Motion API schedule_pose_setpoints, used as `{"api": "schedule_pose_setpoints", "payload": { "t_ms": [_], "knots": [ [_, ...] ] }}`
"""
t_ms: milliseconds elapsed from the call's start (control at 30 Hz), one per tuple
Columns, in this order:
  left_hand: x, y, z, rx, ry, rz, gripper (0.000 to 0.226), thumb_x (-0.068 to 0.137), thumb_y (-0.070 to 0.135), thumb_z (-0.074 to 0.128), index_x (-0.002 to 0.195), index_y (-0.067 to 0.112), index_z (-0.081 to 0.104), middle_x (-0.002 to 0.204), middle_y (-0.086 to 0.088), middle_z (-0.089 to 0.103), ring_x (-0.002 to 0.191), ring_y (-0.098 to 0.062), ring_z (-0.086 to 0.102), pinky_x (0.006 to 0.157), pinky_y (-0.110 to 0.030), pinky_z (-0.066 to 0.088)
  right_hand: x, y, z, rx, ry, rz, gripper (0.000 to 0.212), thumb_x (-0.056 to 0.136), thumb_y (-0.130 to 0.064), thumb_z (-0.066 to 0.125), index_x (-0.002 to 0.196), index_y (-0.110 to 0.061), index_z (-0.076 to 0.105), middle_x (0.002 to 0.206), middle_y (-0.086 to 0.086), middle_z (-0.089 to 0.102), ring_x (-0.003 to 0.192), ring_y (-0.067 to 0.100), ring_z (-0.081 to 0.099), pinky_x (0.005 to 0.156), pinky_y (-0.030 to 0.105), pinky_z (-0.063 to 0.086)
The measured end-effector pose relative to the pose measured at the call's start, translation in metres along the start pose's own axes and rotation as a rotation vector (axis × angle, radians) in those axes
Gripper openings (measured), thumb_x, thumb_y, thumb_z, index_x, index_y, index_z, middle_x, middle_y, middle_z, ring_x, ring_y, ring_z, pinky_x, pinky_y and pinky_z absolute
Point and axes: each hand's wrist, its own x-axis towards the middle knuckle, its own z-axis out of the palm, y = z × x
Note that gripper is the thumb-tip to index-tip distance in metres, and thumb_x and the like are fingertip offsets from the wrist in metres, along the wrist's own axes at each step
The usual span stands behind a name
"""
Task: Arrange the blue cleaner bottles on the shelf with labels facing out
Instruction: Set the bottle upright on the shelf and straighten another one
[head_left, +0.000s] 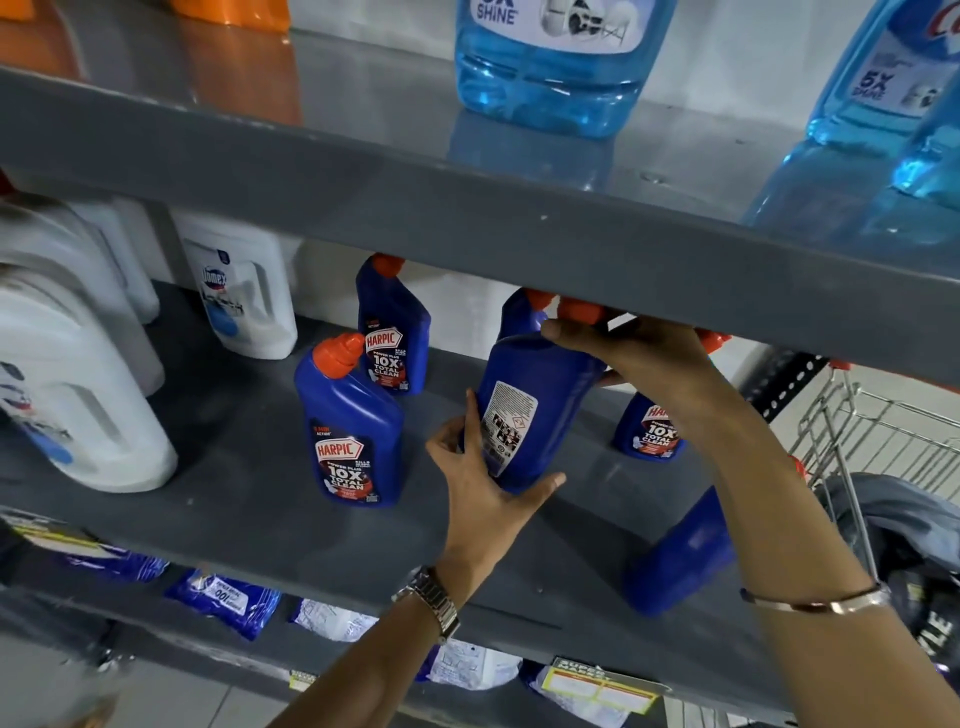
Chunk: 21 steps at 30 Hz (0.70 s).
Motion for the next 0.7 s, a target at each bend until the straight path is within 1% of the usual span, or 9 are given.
{"api": "schedule_pose_setpoints", "payload": {
  "t_ms": [67, 133, 233, 333, 400, 467, 533, 600, 700],
  "knots": [
    [0.002, 0.0, -0.001, 0.019, 0.006, -0.028, 0.12, 0.05, 0.024, 0.09, 0.139, 0.033, 0.011, 0.116, 0.002, 0.019, 0.107, -0.006, 0.031, 0.093, -0.003, 0.034, 0.0, 0.003, -0.005, -0.013, -0.106, -0.009, 0.022, 0.068, -0.029, 0.078, 0.085, -0.036, 0.067, 0.08, -0.022, 0.073, 0.079, 0.002, 0.069, 0.064, 0.021, 0.059],
    [0.003, -0.001, -0.004, 0.039, 0.001, -0.046, 0.116, 0.051, 0.02, 0.09, 0.143, 0.021, 0.018, 0.115, 0.0, 0.022, 0.1, -0.003, 0.038, 0.089, 0.0, 0.035, -0.006, 0.001, -0.006, 0.009, -0.175, 0.031, 0.034, 0.069, -0.025, 0.077, 0.102, -0.029, 0.067, 0.098, -0.008, 0.074, 0.091, 0.01, 0.07, 0.079, 0.032, 0.059],
    [0.003, -0.003, -0.009, 0.048, -0.039, -0.065, 0.109, 0.055, 0.014, 0.087, 0.143, 0.014, 0.023, 0.114, -0.003, 0.027, 0.098, -0.003, 0.044, 0.082, 0.005, 0.036, -0.009, 0.003, -0.008, -0.005, -0.29, 0.049, 0.046, 0.074, -0.01, 0.073, 0.117, -0.02, 0.061, 0.114, 0.006, 0.068, 0.091, 0.012, 0.067, 0.085, 0.032, 0.056],
    [0.004, -0.003, -0.014, 0.039, -0.072, -0.068, 0.104, 0.056, 0.013, 0.086, 0.142, 0.013, 0.026, 0.118, -0.008, 0.036, 0.096, -0.015, 0.053, 0.079, -0.004, 0.045, -0.011, 0.003, -0.009, -0.05, -0.318, 0.041, 0.051, 0.075, -0.009, 0.073, 0.122, -0.02, 0.056, 0.124, 0.006, 0.061, 0.094, 0.012, 0.06, 0.094, 0.037, 0.05],
    [0.004, -0.003, -0.018, -0.028, -0.114, -0.071, 0.098, 0.058, 0.011, 0.084, 0.139, 0.018, 0.029, 0.12, -0.007, 0.046, 0.098, -0.017, 0.058, 0.079, -0.015, 0.051, -0.01, 0.006, -0.008, -0.066, -0.284, 0.025, 0.053, 0.073, -0.014, 0.076, 0.121, -0.021, 0.056, 0.123, 0.005, 0.061, 0.099, 0.014, 0.06, 0.1, 0.044, 0.048],
    [0.006, -0.005, -0.024, -0.158, -0.178, -0.092, 0.086, 0.06, 0.01, 0.083, 0.13, 0.031, 0.035, 0.117, 0.001, 0.056, 0.099, -0.014, 0.063, 0.079, -0.022, 0.055, -0.009, 0.009, -0.007, -0.052, -0.241, 0.013, 0.055, 0.066, -0.02, 0.081, 0.116, -0.023, 0.058, 0.12, 0.004, 0.063, 0.105, 0.017, 0.061, 0.098, 0.047, 0.049],
    [0.008, -0.008, -0.028, -0.199, -0.23, -0.103, 0.072, 0.06, 0.015, 0.082, 0.11, 0.047, 0.041, 0.108, 0.015, 0.062, 0.096, -0.01, 0.065, 0.076, -0.019, 0.055, -0.009, 0.012, -0.005, -0.005, -0.222, -0.006, 0.055, 0.06, -0.021, 0.083, 0.11, -0.026, 0.062, 0.117, 0.004, 0.066, 0.11, 0.02, 0.061, 0.099, 0.047, 0.049],
    [0.01, -0.009, -0.031, -0.186, -0.288, -0.12, 0.064, 0.059, 0.02, 0.082, 0.1, 0.053, 0.045, 0.102, 0.023, 0.065, 0.094, -0.003, 0.065, 0.073, -0.013, 0.053, -0.01, 0.015, -0.001, 0.056, -0.226, -0.04, 0.047, 0.056, -0.022, 0.081, 0.096, -0.039, 0.066, 0.107, -0.001, 0.072, 0.108, 0.019, 0.064, 0.097, 0.04, 0.051],
    [0.01, -0.011, -0.035, -0.199, -0.39, -0.175, 0.055, 0.057, 0.032, 0.083, 0.098, 0.051, 0.051, 0.101, 0.026, 0.067, 0.093, -0.002, 0.066, 0.073, -0.013, 0.053, -0.011, 0.017, 0.006, 0.065, -0.195, -0.093, 0.041, 0.052, -0.023, 0.081, 0.079, -0.05, 0.066, 0.086, -0.012, 0.075, 0.093, 0.009, 0.069, 0.084, 0.026, 0.057]
  ]
}}
